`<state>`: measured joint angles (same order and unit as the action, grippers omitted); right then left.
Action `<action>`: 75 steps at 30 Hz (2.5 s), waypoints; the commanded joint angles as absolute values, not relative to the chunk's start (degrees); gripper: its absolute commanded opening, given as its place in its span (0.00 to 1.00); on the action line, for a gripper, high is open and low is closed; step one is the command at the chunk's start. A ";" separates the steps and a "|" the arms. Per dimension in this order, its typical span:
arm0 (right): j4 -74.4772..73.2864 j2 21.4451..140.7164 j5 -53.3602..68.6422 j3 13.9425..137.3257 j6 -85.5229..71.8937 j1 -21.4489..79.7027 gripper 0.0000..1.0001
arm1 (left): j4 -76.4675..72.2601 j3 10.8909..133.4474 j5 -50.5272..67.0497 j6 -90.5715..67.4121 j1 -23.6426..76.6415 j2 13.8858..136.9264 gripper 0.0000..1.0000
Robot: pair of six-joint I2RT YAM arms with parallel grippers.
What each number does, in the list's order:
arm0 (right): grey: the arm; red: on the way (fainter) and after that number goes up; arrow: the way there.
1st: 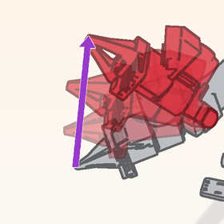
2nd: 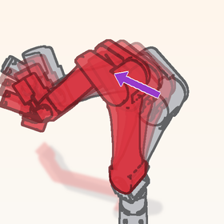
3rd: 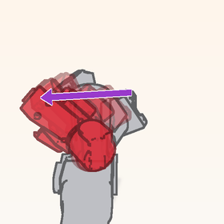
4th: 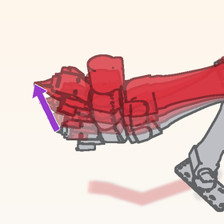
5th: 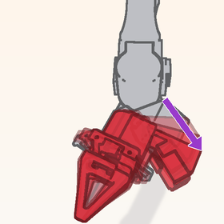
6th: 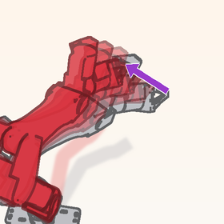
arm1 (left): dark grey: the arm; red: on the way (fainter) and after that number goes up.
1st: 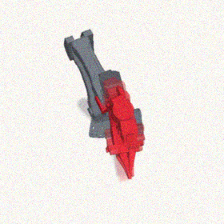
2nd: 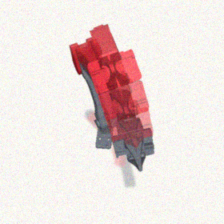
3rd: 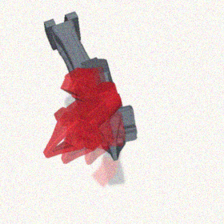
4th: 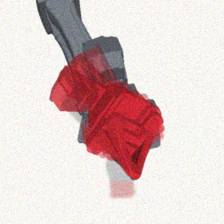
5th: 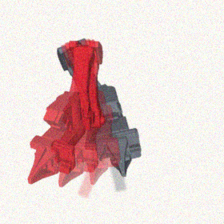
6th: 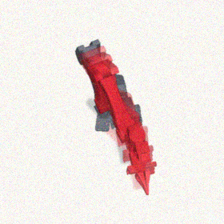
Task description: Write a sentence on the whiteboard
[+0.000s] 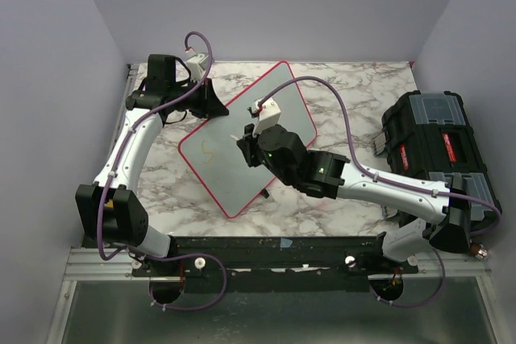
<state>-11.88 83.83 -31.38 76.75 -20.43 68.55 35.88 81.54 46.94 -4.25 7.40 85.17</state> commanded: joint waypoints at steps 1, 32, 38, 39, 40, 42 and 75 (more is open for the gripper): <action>-11.56 84.37 -30.44 78.84 -19.12 68.65 0.01 | 38.66 81.23 46.30 -2.20 8.61 83.51 0.00; -10.35 91.53 -24.83 83.19 -16.45 68.72 0.01 | 36.17 78.51 45.61 -1.94 8.64 82.43 0.00; -9.84 93.63 -23.14 84.13 -17.05 68.73 0.01 | 36.12 78.52 45.61 -1.93 8.66 82.39 0.00; -9.76 93.89 -22.89 84.26 -17.18 68.73 0.01 | 36.08 78.51 45.62 -1.93 8.61 82.40 0.00; -9.73 94.08 -22.66 84.32 -17.25 68.72 0.01 | 36.12 78.55 45.59 -1.93 8.61 82.42 0.00; -9.63 94.38 -22.35 84.29 -17.42 68.73 0.01 | 36.08 78.49 45.54 -1.93 8.61 82.37 0.00; -10.72 94.19 -31.50 84.36 -17.76 68.73 0.01 | 36.10 78.31 45.79 -2.00 8.62 82.09 0.00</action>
